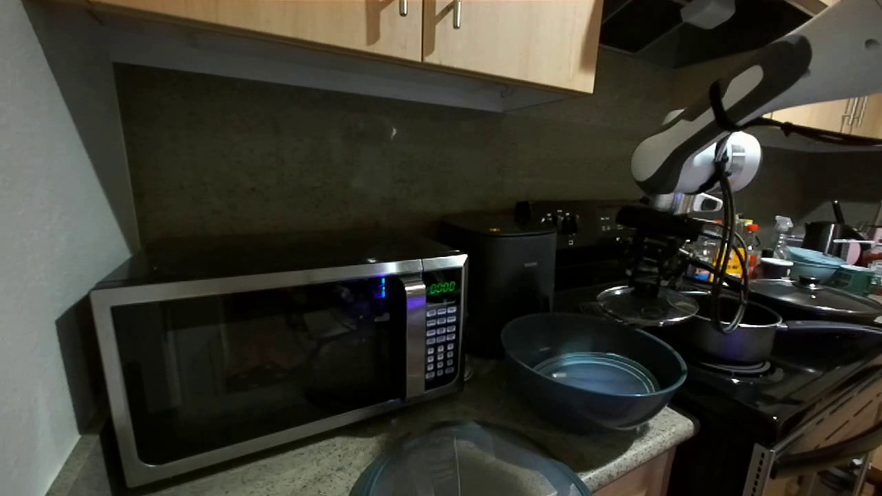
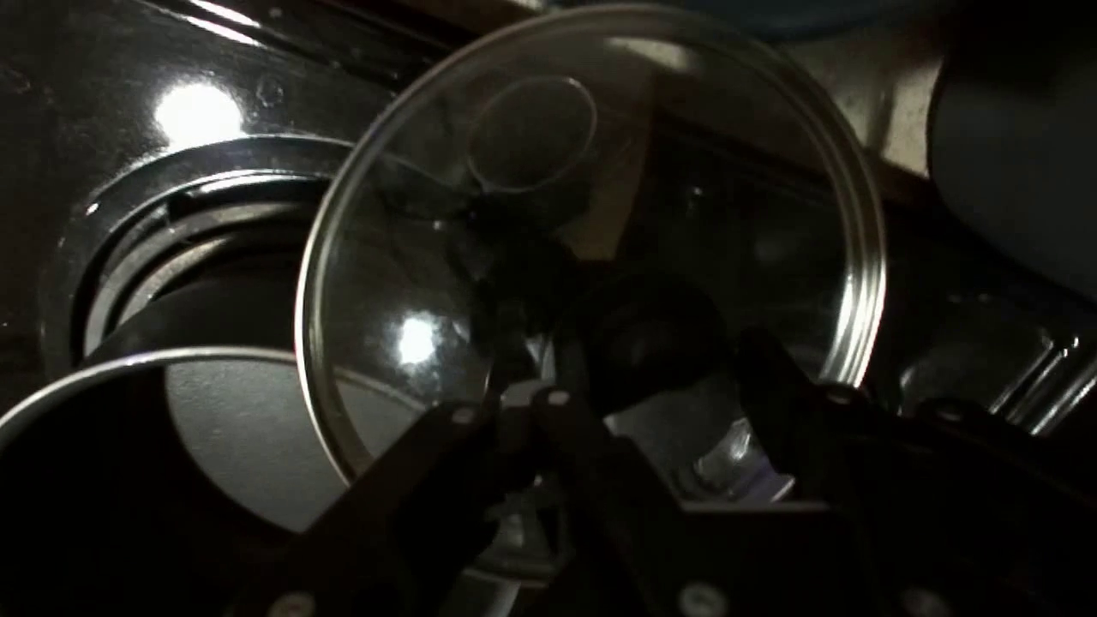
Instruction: Remove the lid from the bowl, put it on the pot, remove it from the pot and return it back to the bowl
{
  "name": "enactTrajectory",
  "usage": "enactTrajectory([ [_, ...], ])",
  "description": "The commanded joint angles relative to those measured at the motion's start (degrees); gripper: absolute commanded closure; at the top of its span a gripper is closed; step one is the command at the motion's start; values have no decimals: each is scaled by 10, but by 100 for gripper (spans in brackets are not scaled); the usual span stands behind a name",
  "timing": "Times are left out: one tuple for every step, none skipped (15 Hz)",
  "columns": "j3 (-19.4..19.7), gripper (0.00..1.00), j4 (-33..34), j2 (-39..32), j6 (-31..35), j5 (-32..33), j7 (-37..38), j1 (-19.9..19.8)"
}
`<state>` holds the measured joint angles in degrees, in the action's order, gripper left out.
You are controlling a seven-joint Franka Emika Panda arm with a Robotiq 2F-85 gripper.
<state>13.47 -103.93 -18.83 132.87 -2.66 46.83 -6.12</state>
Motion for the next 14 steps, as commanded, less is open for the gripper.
enactTrajectory([
  [-3,78,-25,-1,13,95,5,46],
  [-3,78,-27,-1,17,119,5,55],
  [-3,78,-30,-2,21,136,6,62],
  [-3,78,-31,-4,23,149,8,68],
  [-4,78,-32,-3,26,159,7,71],
  [-5,78,-34,-2,30,165,7,73],
  [-7,78,-44,6,48,163,8,72],
  [-9,78,-58,17,79,160,7,71],
  [-12,78,-82,38,128,149,5,68],
  [-13,78,-99,57,154,142,0,68],
  [-15,78,-119,80,184,133,-10,66],
  [-16,78,-135,97,214,129,-12,66],
  [-17,78,-153,118,241,126,-14,66],
  [-21,78,-169,137,269,123,-19,65],
])
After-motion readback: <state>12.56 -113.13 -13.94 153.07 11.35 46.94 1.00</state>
